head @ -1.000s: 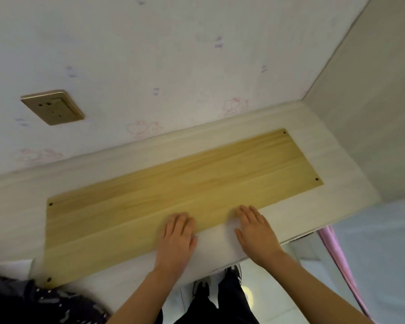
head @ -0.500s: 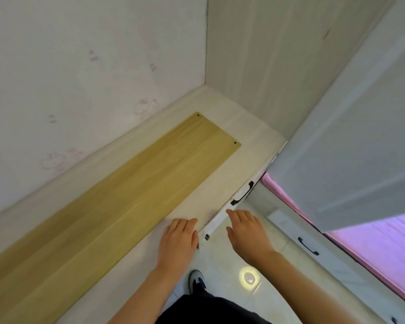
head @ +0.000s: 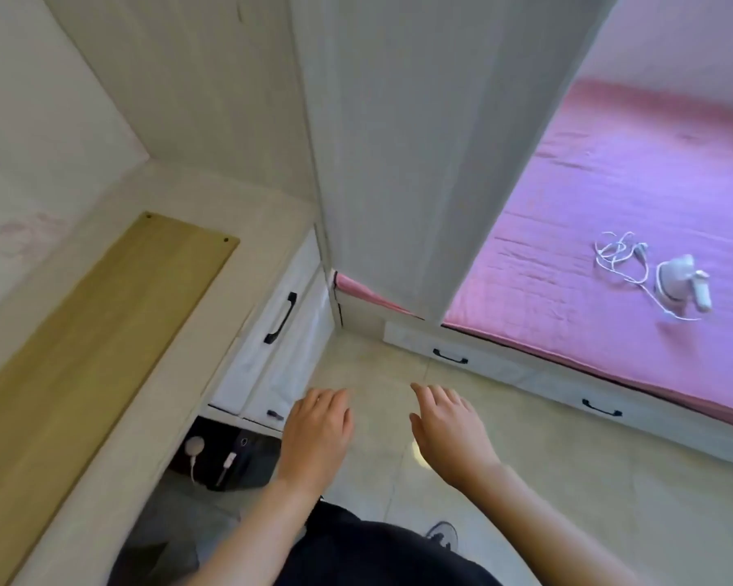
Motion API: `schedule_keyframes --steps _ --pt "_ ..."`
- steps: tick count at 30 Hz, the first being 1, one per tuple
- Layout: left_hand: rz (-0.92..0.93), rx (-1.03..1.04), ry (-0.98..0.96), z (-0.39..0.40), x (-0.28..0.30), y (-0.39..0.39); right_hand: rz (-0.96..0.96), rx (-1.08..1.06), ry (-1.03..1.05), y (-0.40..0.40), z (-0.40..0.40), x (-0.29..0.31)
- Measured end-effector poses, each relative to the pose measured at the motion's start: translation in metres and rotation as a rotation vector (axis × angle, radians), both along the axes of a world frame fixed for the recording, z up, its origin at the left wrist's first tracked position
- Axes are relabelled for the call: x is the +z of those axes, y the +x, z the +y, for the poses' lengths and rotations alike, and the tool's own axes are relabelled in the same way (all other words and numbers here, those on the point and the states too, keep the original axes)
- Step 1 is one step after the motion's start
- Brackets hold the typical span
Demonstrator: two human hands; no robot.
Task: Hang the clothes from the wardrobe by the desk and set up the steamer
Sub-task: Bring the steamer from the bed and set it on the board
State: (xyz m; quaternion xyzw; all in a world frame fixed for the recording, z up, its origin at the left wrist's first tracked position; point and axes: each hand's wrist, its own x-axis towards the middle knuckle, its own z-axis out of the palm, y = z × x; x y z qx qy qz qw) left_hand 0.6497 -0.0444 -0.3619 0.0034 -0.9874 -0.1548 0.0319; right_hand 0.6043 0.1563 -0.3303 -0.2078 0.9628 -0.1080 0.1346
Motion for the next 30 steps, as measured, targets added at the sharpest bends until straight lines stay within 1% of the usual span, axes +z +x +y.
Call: schedule_keyframes --steps 3,7,10,17,23,30 --pt "-0.022 -0.083 0.015 0.062 -0.002 -0.002 -0.006 -0.093 0.014 0.014 0.061 -0.002" --pt "-0.045 -0.195 0.049 0.145 -0.002 -0.006 0.044 -0.197 0.054 0.029 0.140 -0.010" --pt "-0.043 -0.283 0.036 0.199 -0.002 -0.011 0.049 -0.260 0.061 0.038 0.188 -0.015" --pt "-0.010 -0.445 0.020 0.280 0.004 -0.036 0.047 -0.397 0.067 0.039 0.265 -0.023" --pt "0.029 -0.531 -0.014 0.327 -0.004 -0.080 0.031 -0.463 0.106 0.014 0.310 -0.028" --pt "0.024 -0.606 -0.016 0.392 -0.007 -0.163 0.024 -0.556 0.142 -0.056 0.378 -0.029"
